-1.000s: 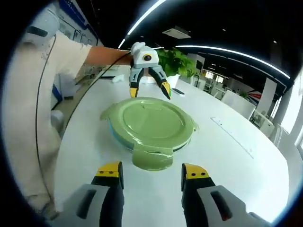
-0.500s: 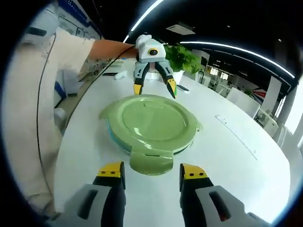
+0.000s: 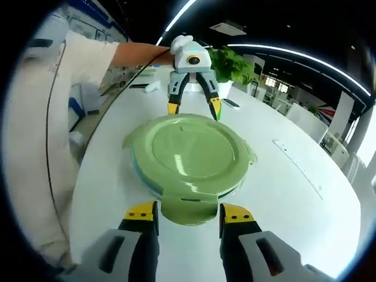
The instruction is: Pick up the tomato from the tabletop place it into the food storage container close the lid and lock the latches
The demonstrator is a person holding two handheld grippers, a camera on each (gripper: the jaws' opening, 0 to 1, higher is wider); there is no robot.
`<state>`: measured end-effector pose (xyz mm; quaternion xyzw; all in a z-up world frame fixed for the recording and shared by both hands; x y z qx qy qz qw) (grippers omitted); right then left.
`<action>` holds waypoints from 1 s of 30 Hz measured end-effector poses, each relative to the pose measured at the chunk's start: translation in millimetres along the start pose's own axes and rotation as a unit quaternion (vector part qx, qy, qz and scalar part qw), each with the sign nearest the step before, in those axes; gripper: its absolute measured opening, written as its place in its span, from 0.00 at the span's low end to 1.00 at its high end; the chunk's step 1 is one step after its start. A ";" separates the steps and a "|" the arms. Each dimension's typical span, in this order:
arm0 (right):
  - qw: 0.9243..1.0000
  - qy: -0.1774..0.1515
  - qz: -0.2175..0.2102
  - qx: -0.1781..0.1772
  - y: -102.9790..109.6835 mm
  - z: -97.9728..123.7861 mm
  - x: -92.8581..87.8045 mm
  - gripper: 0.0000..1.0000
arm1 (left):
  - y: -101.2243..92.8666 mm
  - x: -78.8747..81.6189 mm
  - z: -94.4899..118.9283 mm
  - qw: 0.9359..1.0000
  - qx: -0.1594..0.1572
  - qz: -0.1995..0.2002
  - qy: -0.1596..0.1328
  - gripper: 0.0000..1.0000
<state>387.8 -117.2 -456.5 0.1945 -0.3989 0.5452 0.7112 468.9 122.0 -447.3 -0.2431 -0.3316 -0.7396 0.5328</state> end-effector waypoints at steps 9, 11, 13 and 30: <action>1.000 0.012 -0.008 -0.001 0.8 -0.5 0.7 0.33 | 2.6 -0.9 -0.1 1.000 0.005 0.010 0.017 0.35; 1.000 0.013 -0.008 -0.001 1.3 -0.4 0.9 0.32 | 1.9 -2.0 -1.2 1.000 0.003 0.015 0.022 0.34; 1.000 0.015 -0.008 -0.002 1.7 -0.4 1.2 0.32 | 1.1 -2.4 -1.9 1.000 0.002 0.013 0.025 0.33; 1.000 0.017 -0.006 -0.001 1.3 0.5 2.1 0.31 | -1.4 0.0 -2.9 0.998 0.000 -0.003 0.055 0.30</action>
Point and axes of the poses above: the point that each gripper's makers call its tool centre point, and the gripper's own axes: z roughly backward along the fingers, y roughly to its left, x roughly out of its top, the point moved 7 cm from there along z, roughly backward along the fingers, and after that the axes turned 2 degrees about -z, right-handed, at the moved point
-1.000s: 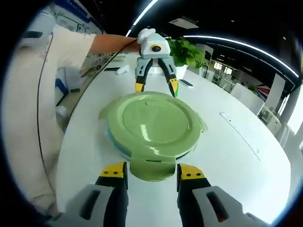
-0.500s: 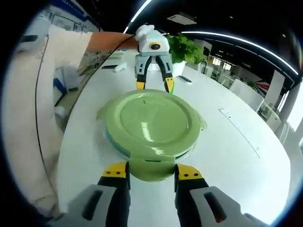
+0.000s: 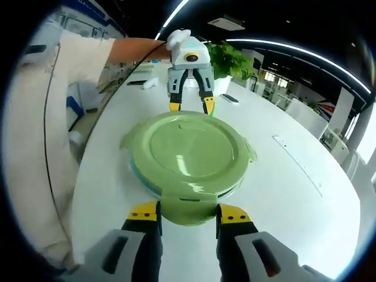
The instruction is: Pick up the tomato from the tabletop place it into the food storage container close the lid and lock the latches
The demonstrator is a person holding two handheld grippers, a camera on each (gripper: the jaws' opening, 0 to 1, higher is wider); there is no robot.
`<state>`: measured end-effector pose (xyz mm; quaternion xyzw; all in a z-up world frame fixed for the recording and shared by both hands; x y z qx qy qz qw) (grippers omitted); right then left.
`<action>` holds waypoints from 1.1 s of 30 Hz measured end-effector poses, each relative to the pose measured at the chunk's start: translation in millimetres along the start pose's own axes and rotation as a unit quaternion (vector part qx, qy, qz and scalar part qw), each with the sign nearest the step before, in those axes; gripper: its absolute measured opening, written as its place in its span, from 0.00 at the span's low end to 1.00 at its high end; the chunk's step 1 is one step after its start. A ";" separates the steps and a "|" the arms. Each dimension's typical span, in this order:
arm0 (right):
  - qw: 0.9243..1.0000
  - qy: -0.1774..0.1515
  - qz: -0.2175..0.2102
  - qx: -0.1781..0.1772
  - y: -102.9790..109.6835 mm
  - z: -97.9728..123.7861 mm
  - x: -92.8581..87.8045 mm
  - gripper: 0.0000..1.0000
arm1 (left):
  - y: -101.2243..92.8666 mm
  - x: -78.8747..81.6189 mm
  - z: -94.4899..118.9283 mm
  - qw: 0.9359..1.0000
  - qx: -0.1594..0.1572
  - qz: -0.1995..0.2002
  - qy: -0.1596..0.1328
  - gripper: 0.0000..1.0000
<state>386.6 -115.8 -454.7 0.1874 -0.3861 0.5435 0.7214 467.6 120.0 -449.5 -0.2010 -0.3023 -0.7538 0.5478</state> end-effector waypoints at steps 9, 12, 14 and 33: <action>1.000 0.006 -0.001 0.001 0.7 4.3 0.6 0.31 | 0.0 3.4 -3.3 1.000 -0.005 -0.010 0.027 0.30; 1.000 0.004 -0.003 0.001 1.1 5.1 0.2 0.31 | 0.0 4.2 -4.3 0.999 -0.008 -0.013 0.034 0.30; 1.000 0.003 -0.004 0.000 1.4 5.2 0.0 0.31 | 0.6 4.7 -4.5 0.999 -0.007 -0.018 0.040 0.30; 1.000 0.004 -0.021 0.007 2.8 7.1 1.7 0.31 | 0.1 7.4 -5.2 0.998 -0.017 -0.022 0.060 0.30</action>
Point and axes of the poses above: the point that each gripper's makers call its tool centre point, and the gripper's own axes: z roughly backward along the fingers, y roughly to its left, x roughly out of its top, the point moved 7 cm from there along z, roughly backward along the fingers, and after that the axes turned 2 degrees about -z, right-handed, at the moved point
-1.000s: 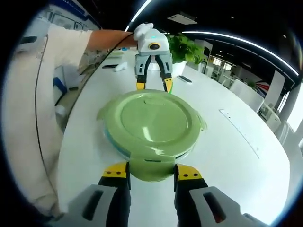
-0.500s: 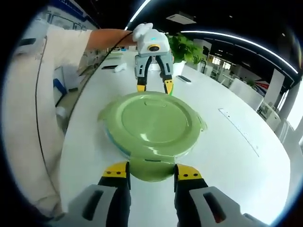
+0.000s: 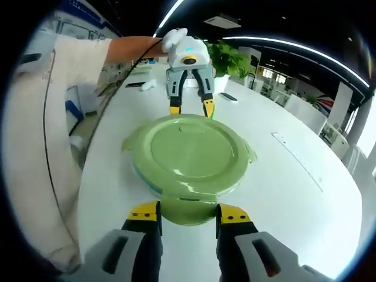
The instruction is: Pick up the tomato from the tabletop place it into the food storage container close the lid and lock the latches
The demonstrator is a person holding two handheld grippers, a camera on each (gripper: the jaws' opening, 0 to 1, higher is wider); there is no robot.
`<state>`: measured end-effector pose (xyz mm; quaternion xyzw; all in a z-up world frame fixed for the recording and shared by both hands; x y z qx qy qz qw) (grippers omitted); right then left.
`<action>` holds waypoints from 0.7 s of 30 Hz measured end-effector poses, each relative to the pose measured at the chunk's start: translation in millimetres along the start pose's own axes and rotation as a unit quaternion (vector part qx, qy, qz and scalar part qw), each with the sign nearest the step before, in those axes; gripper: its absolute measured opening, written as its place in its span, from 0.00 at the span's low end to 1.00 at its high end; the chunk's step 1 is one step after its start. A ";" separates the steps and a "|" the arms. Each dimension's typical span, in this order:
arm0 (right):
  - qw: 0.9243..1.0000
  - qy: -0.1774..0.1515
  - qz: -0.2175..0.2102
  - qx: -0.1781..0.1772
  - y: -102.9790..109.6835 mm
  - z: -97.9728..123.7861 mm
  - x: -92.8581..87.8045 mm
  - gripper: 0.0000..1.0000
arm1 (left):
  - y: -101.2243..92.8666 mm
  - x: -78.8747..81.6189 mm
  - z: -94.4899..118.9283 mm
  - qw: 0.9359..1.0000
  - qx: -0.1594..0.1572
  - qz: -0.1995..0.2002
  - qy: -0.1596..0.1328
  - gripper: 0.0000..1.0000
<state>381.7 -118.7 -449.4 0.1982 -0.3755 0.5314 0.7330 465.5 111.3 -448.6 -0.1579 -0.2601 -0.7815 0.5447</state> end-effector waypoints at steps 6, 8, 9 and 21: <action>1.000 -0.008 -0.003 0.003 2.0 0.0 -2.1 0.31 | -1.2 -0.9 -2.8 1.000 -0.001 -0.011 -0.001 0.30; 1.000 -0.012 -0.006 0.000 1.7 -0.5 -2.3 0.31 | -1.6 -1.4 -3.5 1.000 0.001 -0.008 -0.002 0.30; 1.000 -0.013 -0.006 0.000 1.7 -0.8 -2.6 0.31 | -1.6 -1.3 -3.5 1.000 0.001 -0.005 -0.002 0.30; 1.000 -0.009 0.000 -0.006 1.4 -1.1 -1.9 0.31 | -2.9 -5.4 -6.9 1.000 0.003 -0.012 0.009 0.32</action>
Point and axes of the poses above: the point that each gripper's makers call its tool centre point, and the gripper's own axes: z roughly backward along the fingers, y roughly to its left, x roughly out of its top, the point moved 7 cm from there along z, roughly backward along the fingers, and after that the axes turned 2 degrees about -z, right-handed, at the moved point
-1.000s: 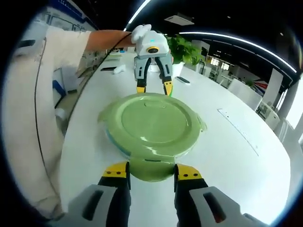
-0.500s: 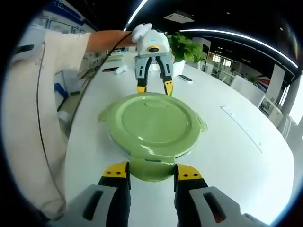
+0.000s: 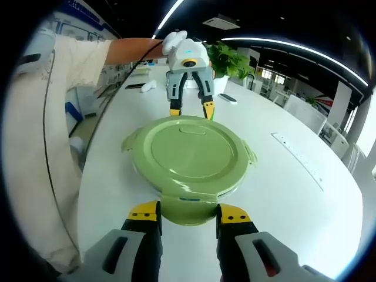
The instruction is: Pick up the tomato from the tabletop place it into the food storage container close the lid and lock the latches
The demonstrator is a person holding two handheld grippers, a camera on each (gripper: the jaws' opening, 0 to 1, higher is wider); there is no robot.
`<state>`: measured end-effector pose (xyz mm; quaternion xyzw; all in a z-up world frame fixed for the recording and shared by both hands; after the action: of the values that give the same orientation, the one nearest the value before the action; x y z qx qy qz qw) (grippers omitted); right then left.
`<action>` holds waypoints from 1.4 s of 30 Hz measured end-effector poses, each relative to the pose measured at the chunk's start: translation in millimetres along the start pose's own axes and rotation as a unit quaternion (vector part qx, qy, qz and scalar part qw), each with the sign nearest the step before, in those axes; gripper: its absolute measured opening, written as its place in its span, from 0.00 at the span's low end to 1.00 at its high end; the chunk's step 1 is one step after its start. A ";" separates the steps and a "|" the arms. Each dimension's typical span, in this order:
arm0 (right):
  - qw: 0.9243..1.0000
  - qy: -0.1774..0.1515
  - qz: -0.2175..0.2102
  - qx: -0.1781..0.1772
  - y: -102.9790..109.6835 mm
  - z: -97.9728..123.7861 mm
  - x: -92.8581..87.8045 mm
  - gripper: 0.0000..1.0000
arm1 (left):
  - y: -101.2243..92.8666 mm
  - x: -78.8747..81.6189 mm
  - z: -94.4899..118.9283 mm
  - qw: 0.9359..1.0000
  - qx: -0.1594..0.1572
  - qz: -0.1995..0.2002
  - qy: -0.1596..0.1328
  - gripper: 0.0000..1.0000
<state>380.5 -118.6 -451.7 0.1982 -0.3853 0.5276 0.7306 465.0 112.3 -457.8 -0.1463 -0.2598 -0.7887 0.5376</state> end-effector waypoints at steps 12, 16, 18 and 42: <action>1.000 -0.002 0.005 -0.003 -1.6 -1.0 -0.6 0.32 | 0.0 -4.9 3.0 1.000 0.006 0.001 0.002 0.31; 1.000 -0.003 0.003 -0.006 -2.2 -1.7 -1.4 0.32 | 0.1 -5.4 3.0 1.000 0.008 0.004 0.002 0.30; 1.000 -0.005 0.003 -0.010 -2.4 -2.4 -2.1 0.32 | 0.0 -5.6 3.8 1.000 0.007 0.004 0.003 0.30; 1.000 0.017 -0.001 -0.018 -1.3 -2.5 -0.5 0.32 | -4.3 -7.4 9.4 1.000 0.011 0.002 0.008 0.28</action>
<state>382.5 -117.7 -453.4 0.1768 -0.3819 0.5232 0.7410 463.4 124.6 -454.9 -0.1347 -0.2644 -0.7856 0.5429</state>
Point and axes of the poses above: the point that each gripper's makers call its tool centre point, and the gripper's own axes: z roughly backward along the fingers, y roughly to its left, x roughly out of its top, the point moved 7 cm from there along z, roughly backward along the fingers, and after that the axes turned 2 degrees about -z, right-handed, at the moved point
